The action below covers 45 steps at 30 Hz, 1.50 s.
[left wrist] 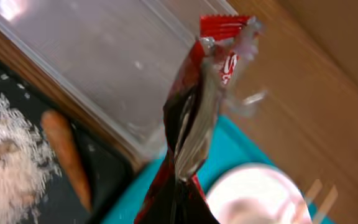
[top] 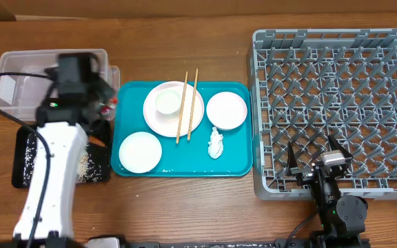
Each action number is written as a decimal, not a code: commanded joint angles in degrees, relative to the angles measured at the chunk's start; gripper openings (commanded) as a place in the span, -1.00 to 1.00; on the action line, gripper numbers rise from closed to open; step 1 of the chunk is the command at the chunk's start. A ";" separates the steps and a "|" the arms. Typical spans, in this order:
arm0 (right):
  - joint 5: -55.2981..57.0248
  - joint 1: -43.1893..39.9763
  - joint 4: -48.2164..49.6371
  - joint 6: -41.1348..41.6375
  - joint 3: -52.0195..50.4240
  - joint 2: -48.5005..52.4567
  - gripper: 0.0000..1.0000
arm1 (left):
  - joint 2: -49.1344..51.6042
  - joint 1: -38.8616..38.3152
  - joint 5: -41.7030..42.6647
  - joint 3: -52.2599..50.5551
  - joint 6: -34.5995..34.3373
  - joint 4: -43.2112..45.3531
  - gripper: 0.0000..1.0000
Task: Sort waste into correct bins and load items into the dishwasher
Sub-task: 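Drop the red wrapper into the clear plastic bin, then grasp the white tissue on the teal tray with the left gripper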
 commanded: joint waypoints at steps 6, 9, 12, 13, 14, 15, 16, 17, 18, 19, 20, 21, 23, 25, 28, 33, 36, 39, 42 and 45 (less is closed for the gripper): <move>-0.07 -0.02 0.48 -0.17 -0.57 -0.42 1.00 | 11.04 8.28 1.14 0.66 1.29 9.42 -0.84; -0.07 -0.02 0.48 -0.15 -0.57 -0.42 1.00 | 12.63 10.16 2.89 0.66 1.07 11.89 -0.76; -0.07 -0.02 0.48 -0.17 -0.57 -0.42 1.00 | 12.59 11.50 4.72 0.72 1.18 14.84 0.34; -0.07 -0.02 0.48 -0.17 -0.57 -0.42 1.00 | 12.57 11.78 5.73 0.92 1.77 15.58 0.56; -0.07 -0.02 0.48 -0.15 -0.57 -0.42 1.00 | 12.44 11.85 7.58 1.29 2.99 15.91 0.67; -0.07 -0.02 0.48 -0.15 -0.57 -0.42 1.00 | 12.09 11.82 10.14 1.70 4.31 15.89 0.71; -0.07 -0.02 0.48 -0.17 -0.57 -0.42 1.00 | 11.26 11.78 13.49 2.05 5.22 15.85 0.74; -0.07 -0.02 0.48 -0.15 -0.57 -0.42 1.00 | 10.03 11.52 17.64 2.08 5.20 15.80 0.77; -0.07 -0.02 0.48 -0.17 -0.57 -0.42 1.00 | 9.05 11.30 21.14 2.08 5.22 15.61 0.79; -0.07 -0.02 0.48 -0.17 -0.57 -0.42 1.00 | 6.69 10.45 29.97 2.08 5.73 14.67 0.76; -0.07 -0.02 0.48 -0.15 -0.57 -0.39 1.00 | 5.11 9.51 35.41 2.08 6.10 13.60 0.61; -0.07 -0.02 0.48 -0.17 -0.57 -0.42 1.00 | 3.41 8.07 39.21 2.08 6.19 11.61 0.52; -0.07 -0.02 0.48 -0.15 -0.57 -0.42 1.00 | 1.16 5.01 40.79 2.08 6.78 7.50 0.52; -0.07 -0.02 0.48 -0.15 -0.57 -0.42 1.00 | -1.14 -2.54 39.12 2.08 10.25 0.48 0.54; -0.07 -0.02 0.48 -0.17 -0.57 -0.39 1.00 | -0.02 -19.76 26.58 1.86 12.59 -11.23 0.57; -0.07 -0.02 0.48 -0.17 -0.57 -0.39 1.00 | 7.19 -40.11 13.94 1.81 5.81 -10.58 0.54; -0.07 -0.02 0.48 -0.15 -0.57 -0.39 1.00 | 12.09 -46.93 5.44 1.81 -0.63 -8.07 0.55; -0.07 -0.02 0.48 -0.17 -0.57 -0.42 1.00 | 16.48 -49.11 5.07 1.81 -1.55 -3.28 0.53; -0.07 -0.02 0.48 -0.17 -0.57 -0.39 1.00 | 20.00 -49.16 4.92 1.81 -1.55 -0.92 0.53; -0.07 -0.02 0.48 -0.17 -0.57 -0.42 1.00 | 24.33 -49.09 4.37 1.81 -1.53 0.46 0.53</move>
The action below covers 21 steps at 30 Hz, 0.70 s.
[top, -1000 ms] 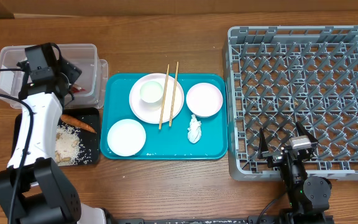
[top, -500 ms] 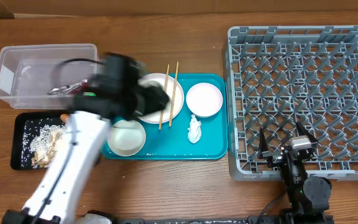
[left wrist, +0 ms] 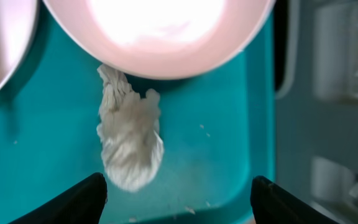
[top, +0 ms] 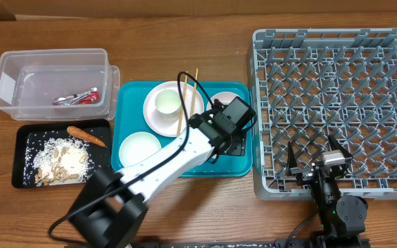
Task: Sort waste into correct bins and load items into the dishwasher
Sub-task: 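Grasp the white tissue on the teal tray with the left gripper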
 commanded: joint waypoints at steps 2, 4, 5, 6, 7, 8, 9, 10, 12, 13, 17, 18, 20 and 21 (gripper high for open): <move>-0.07 -0.02 0.46 -0.15 -0.57 -0.42 1.00 | 5.77 -0.04 -3.43 0.04 -1.14 0.57 0.52; -0.07 -0.02 0.46 -0.17 -0.57 -0.42 1.00 | 7.30 -0.04 -3.82 0.04 -1.11 0.96 0.52; -0.07 -0.02 0.46 -0.15 -0.57 -0.42 1.00 | 8.04 -0.04 -3.80 0.04 -1.14 1.40 0.52; -0.07 -0.02 0.46 -0.17 -0.57 -0.42 1.00 | 8.79 -0.04 -3.80 0.04 -1.14 1.90 0.50; -0.07 -0.02 0.46 -0.17 -0.57 -0.42 1.00 | 9.07 -0.04 -3.80 0.04 -1.14 2.10 0.47; -0.07 -0.02 0.46 -0.17 -0.57 -0.42 1.00 | 9.51 -0.04 -3.80 0.04 -1.11 2.40 0.40; -0.07 -0.02 0.46 -0.17 -0.57 -0.42 1.00 | 9.81 -0.04 -3.78 0.04 -1.14 2.45 0.25; -0.07 -0.02 0.46 -0.15 -0.57 -0.42 1.00 | 9.92 -0.04 -3.78 0.04 -1.11 2.12 -0.01; -0.07 -0.02 0.46 -0.17 -0.57 -0.42 1.00 | 9.88 -0.04 -3.76 0.09 -1.09 1.22 -0.56; -0.07 -0.02 0.46 -0.17 -0.57 -0.39 1.00 | 9.73 -0.04 -3.74 0.09 -1.07 0.96 -0.77; -0.07 -0.02 0.46 -0.17 -0.57 -0.42 1.00 | 2.75 0.15 -3.82 2.29 -0.35 -3.26 -0.92; -0.07 -0.02 0.46 -0.15 -0.57 -0.42 1.00 | -0.33 0.15 -3.80 3.13 0.81 -3.43 -0.92; -0.07 -0.02 0.46 -0.17 -0.57 -0.42 1.00 | -4.87 0.17 -5.44 4.31 2.43 -3.45 -0.91; -0.07 -0.02 0.46 -0.15 -0.57 -0.42 1.00 | -7.54 0.26 -7.93 5.14 3.26 -3.63 -0.91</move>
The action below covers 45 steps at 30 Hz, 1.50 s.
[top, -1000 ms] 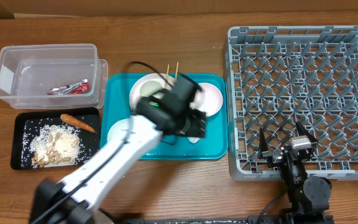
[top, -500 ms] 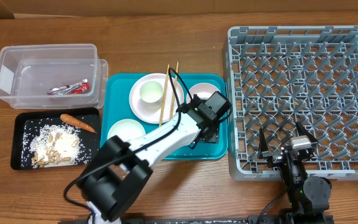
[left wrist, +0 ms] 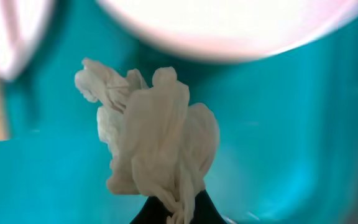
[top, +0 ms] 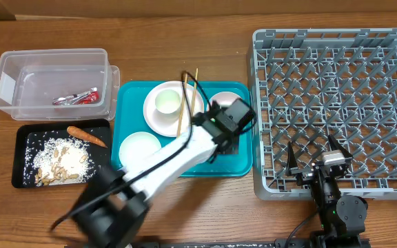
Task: Sort waste into correct bins and load items into the dishwasher
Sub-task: 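Grasp the white tissue on the teal tray with the left gripper, then drop the tissue into the clear plastic bin, then reach the left gripper to the white cup on the plate and grasp it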
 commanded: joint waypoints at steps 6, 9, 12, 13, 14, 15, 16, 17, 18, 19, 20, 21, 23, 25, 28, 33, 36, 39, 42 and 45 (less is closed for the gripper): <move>-0.09 -0.02 0.48 -0.15 -0.57 -0.42 1.00 | -19.63 10.64 -27.50 6.03 4.72 -4.20 -0.92; -0.09 -0.02 0.48 -0.13 -0.57 -0.44 1.00 | -17.99 22.01 -26.32 5.95 4.70 -4.37 -0.92; -0.09 -0.02 0.48 -0.13 -0.57 -0.44 1.00 | -14.58 33.97 -19.10 5.95 4.70 -3.45 -0.92; -0.09 -0.02 0.48 -0.15 -0.57 -0.44 1.00 | -13.68 36.61 -17.31 5.95 4.70 -3.28 -0.92; -0.09 -0.02 0.48 -0.15 -0.57 -0.42 1.00 | -12.22 40.35 -14.91 5.95 4.72 -2.91 -0.92; -0.09 -0.02 0.48 -0.15 -0.57 -0.44 1.00 | -10.88 43.47 -13.14 5.95 4.72 -2.60 -0.92; -0.09 -0.02 0.48 -0.15 -0.57 -0.42 1.00 | -9.84 45.66 -12.17 5.95 4.72 -2.40 -0.91; -0.09 -0.02 0.48 -0.13 -0.57 -0.44 1.00 | -8.50 48.30 -11.04 5.95 4.72 -2.10 -0.92; -0.09 -0.02 0.48 -0.13 -0.57 -0.44 1.00 | -7.28 50.73 -9.97 5.95 4.85 -1.84 -0.91; -0.09 -0.02 0.48 -0.15 -0.57 -0.44 1.00 | -6.51 52.15 -9.22 5.95 5.29 -1.60 -0.88; -0.09 -0.02 0.48 -0.15 -0.57 -0.44 1.00 | -5.27 54.62 -7.96 5.95 6.49 -0.81 -0.81; -0.09 -0.02 0.48 -0.13 -0.57 -0.44 1.00 | -4.76 55.71 -7.39 5.95 7.06 -0.02 -0.76; -0.09 -0.02 0.48 -0.15 -0.57 -0.44 1.00 | -4.59 57.18 -6.78 5.97 9.75 2.21 -0.04; -0.09 -0.02 0.48 -0.13 -0.57 -0.44 1.00 | -4.61 57.22 -6.82 6.01 11.13 4.04 0.75; -0.09 -0.02 0.48 -0.15 -0.57 -0.44 1.00 | -5.62 56.81 -6.75 6.03 11.08 3.45 0.88; -0.09 -0.02 0.48 -0.15 -0.57 -0.42 1.00 | -11.67 55.49 -3.76 6.03 11.10 -4.04 0.95; -0.09 -0.02 0.48 -0.13 -0.57 -0.44 1.00 | -17.62 55.49 15.50 6.03 13.75 -13.00 1.00; -0.09 -0.02 0.48 -0.13 -0.57 -0.44 1.00 | -21.79 55.49 31.87 6.03 19.47 -24.79 0.98; -0.09 -0.02 0.48 -0.13 -0.57 -0.44 1.00 | -24.26 55.47 33.51 6.01 25.16 -35.21 0.96; -0.09 -0.02 0.48 -0.15 -0.57 -0.44 1.00 | -24.96 55.49 33.14 6.01 29.24 -39.71 0.90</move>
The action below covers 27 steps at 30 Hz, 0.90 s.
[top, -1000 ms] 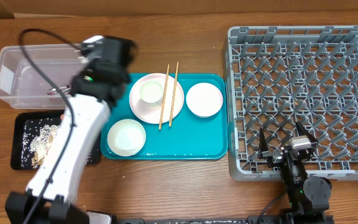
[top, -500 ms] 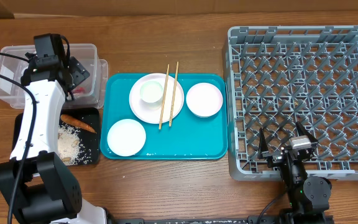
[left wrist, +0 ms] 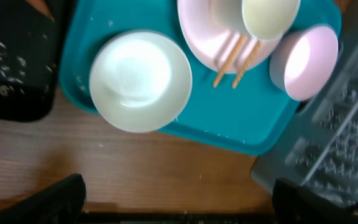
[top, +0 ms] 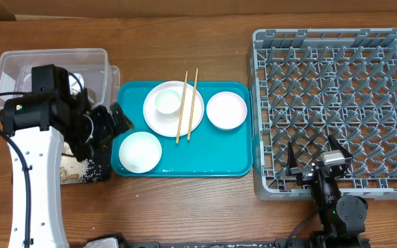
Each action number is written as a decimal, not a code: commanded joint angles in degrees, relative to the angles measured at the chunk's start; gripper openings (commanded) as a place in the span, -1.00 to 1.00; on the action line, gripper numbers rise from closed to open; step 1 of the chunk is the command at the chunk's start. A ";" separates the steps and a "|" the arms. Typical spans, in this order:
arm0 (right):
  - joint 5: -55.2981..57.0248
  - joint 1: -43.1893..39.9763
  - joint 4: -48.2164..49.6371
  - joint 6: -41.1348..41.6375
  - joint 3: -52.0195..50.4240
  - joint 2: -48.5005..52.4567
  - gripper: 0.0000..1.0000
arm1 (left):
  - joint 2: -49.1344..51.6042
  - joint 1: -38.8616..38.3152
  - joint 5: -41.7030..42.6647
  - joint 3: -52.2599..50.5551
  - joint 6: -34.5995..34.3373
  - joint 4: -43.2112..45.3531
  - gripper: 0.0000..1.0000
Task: Sort waste into correct bins and load items into the dishwasher
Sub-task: 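Reach the left gripper to the white cup on the plate and grasp it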
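Observation:
My left gripper (top: 114,118) hangs open and empty over the left edge of the teal tray (top: 234,162), next to the bins; in the left wrist view its fingers (left wrist: 55,198) stand far apart. On the tray are a white plate (top: 140,151), a large plate (top: 163,118) carrying a small bowl (top: 167,102), two chopsticks (top: 188,103) and a pink bowl (top: 226,109). The grey dish rack (top: 336,103) stands at the right. My right gripper (top: 316,160) rests open at the rack's front edge. No napkin or wrapper shows.
The clear bin (top: 19,69) sits at the far left, partly covered by my left arm. In front of it the black tray (top: 92,172) with rice is mostly hidden by the arm. Bare wood lies along the table's front.
My left gripper was shut on the crumpled napkin over the teal tray. Now it is open and empty at the tray's left edge, and the napkin is gone from the tray.
My left gripper first held a red wrapper over the clear bin. Then the wrapper lay in that bin and the gripper was open above the napkin on the tray. It then gripped the napkin. Now it is back at the left, open and empty.

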 commanded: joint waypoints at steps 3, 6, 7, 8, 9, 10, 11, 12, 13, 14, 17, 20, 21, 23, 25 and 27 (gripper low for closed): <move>-0.09 -0.02 0.48 -0.13 -0.57 -0.44 1.00 | -1.22 -0.15 2.43 0.31 10.45 -5.88 0.85; -1.29 -0.02 0.92 -0.11 -0.57 -0.44 1.00 | -1.27 -0.15 4.00 0.31 16.31 -8.00 0.77; -3.04 -0.02 0.81 -0.11 -0.57 -0.42 1.00 | -1.44 -0.15 6.23 0.31 18.75 -8.35 0.75; -4.37 -0.02 1.11 0.09 -0.57 -0.44 1.00 | -1.55 -0.15 7.87 0.31 20.31 -8.46 0.74; -7.34 -0.02 1.75 0.07 -0.57 -0.44 1.00 | -1.84 -0.15 11.04 0.31 23.17 -8.44 0.74; -13.07 -0.02 2.73 0.07 -0.57 -0.44 1.00 | -2.10 -0.15 15.23 0.31 26.18 -8.66 0.75; -15.41 -0.02 2.95 0.37 -0.44 -0.44 1.00 | -2.29 -0.15 17.99 0.31 27.67 -8.90 0.74; -15.69 -0.02 2.03 2.73 0.39 -0.44 1.00 | -2.58 -0.15 19.80 0.31 28.57 -8.90 0.75; -15.41 -0.02 0.22 6.16 1.95 -0.42 1.00 | -2.71 -0.15 20.00 0.31 28.59 -8.74 0.75; -15.39 -0.02 -0.96 8.26 3.13 -0.42 1.00 | -2.75 -0.15 20.00 0.31 28.57 -8.59 0.75; -15.54 -0.02 -7.28 16.96 11.98 0.61 1.00 | -2.71 -0.15 20.04 0.31 28.00 -7.76 0.72; -16.33 -0.02 -17.90 21.40 25.20 7.28 1.00 | -2.71 -0.15 19.98 0.31 22.23 -2.60 0.70; -18.03 -0.02 -21.62 21.40 29.07 10.08 1.00 | -2.71 -0.15 19.76 0.31 21.05 -1.07 0.68; -22.45 -0.02 -35.43 21.33 42.05 20.65 1.00 | -2.51 -0.15 17.05 0.31 14.40 4.02 0.47; -22.38 -0.02 -45.29 21.07 51.60 31.39 1.00 | -2.21 -0.48 13.64 0.31 6.95 8.24 0.37; -22.38 -0.02 -51.08 21.09 58.60 38.99 1.00 | -1.88 -1.38 11.89 0.31 2.78 11.74 0.30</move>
